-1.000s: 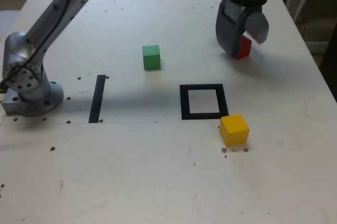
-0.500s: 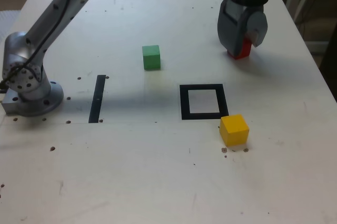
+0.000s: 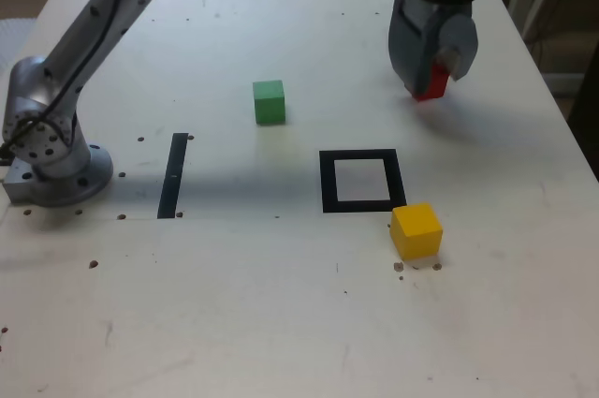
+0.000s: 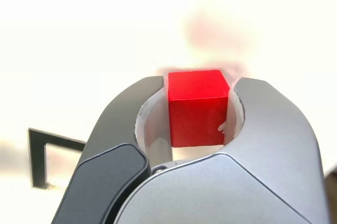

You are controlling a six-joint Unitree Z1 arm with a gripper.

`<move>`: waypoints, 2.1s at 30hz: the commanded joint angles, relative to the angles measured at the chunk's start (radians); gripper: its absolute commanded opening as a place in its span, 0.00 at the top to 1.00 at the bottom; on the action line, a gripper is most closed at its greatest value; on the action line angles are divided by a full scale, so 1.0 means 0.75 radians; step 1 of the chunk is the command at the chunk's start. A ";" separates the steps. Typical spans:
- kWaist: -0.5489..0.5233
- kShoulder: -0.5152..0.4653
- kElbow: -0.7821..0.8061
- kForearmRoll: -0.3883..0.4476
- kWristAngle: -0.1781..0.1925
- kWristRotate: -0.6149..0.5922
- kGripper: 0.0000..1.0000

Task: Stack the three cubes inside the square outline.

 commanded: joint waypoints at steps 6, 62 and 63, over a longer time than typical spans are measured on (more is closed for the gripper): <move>-0.082 -0.174 0.122 0.025 0.012 0.125 0.75; -0.393 -0.478 1.031 -0.544 -0.088 0.068 0.68; -0.395 -0.475 1.037 -0.556 -0.092 0.067 0.68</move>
